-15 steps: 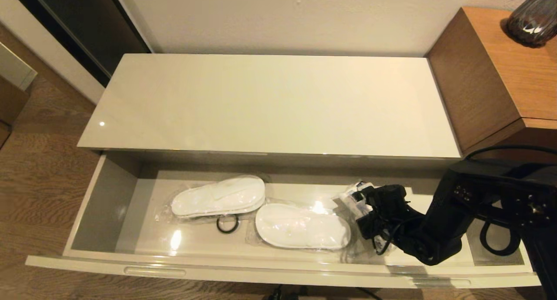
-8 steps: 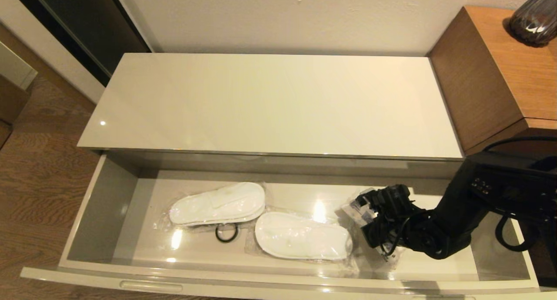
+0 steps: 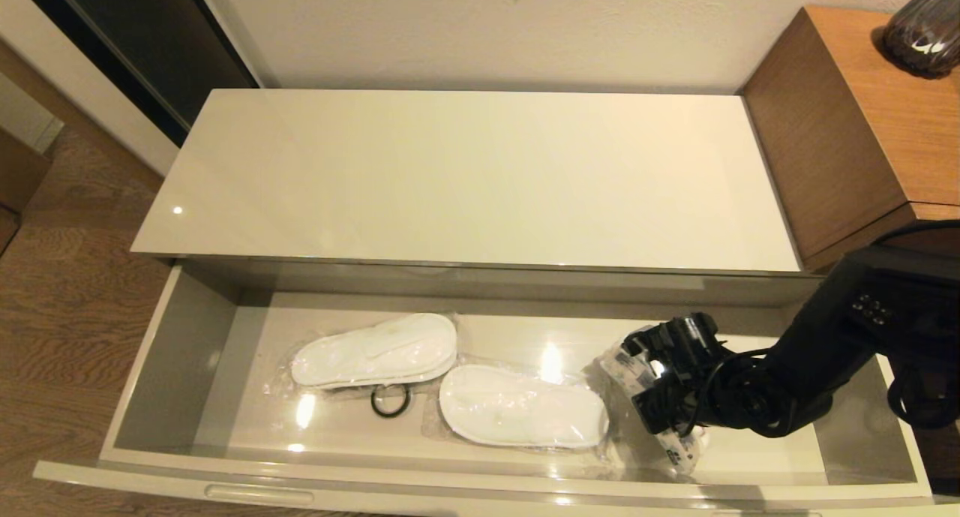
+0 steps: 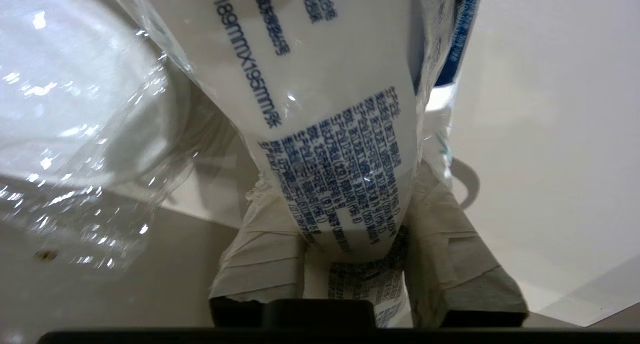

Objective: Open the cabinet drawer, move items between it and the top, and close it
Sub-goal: Take out the tissue from the drawer, then place the tissue on the table

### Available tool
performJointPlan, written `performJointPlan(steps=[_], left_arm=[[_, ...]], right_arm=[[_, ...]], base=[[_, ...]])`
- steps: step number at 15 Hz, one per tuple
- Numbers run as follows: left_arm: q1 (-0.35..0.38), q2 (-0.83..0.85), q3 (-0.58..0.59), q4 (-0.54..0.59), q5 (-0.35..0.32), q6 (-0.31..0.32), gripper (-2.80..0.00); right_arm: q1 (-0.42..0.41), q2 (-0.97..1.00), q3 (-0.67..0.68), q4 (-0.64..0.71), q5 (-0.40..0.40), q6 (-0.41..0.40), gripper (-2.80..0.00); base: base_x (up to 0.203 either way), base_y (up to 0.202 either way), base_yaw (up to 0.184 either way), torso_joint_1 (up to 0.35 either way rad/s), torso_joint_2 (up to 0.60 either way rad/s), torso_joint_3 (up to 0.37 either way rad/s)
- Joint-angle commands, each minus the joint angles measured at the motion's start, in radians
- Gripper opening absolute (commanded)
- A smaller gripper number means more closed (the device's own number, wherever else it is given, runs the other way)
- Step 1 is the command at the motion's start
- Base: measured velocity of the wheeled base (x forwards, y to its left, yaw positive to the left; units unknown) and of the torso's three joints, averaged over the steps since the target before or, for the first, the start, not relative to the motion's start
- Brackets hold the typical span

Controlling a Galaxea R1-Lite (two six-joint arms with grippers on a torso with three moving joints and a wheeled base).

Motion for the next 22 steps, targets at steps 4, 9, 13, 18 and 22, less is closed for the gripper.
performJointPlan(steps=[4,9,13,18,22], left_arm=[[0.001,-0.039,0.002,0.0,0.001,-0.001,-2.8],[0.001,-0.039,0.002,0.0,0.0,-0.001,-2.8],[0.001,-0.039,0.002,0.0,0.0,-0.001,-2.8],[0.001,-0.039,0.002,0.0,0.0,-0.001,-2.8],[-0.001,-0.039,0.002,0.0,0.0,-0.001,-2.8]], right_arm=[[0.0,-0.165,-0.001,0.104,-0.003,0.0,-2.8],[0.0,-0.317,-0.028,0.278,-0.005,0.019,-2.8],[0.001,-0.486,-0.046,0.486,-0.004,0.021,-2.8],[0.001,-0.735,-0.151,0.8,-0.007,0.022,-2.8],[-0.017,-0.73,-0.44,0.905,-0.016,0.022,-2.8]], base=[[0.0,0.0,0.0,0.0,0.0,0.0],[0.0,0.0,0.0,0.0,0.0,0.0],[0.0,0.0,0.0,0.0,0.0,0.0],[0.0,0.0,0.0,0.0,0.0,0.0],[0.0,0.0,0.0,0.0,0.0,0.0]])
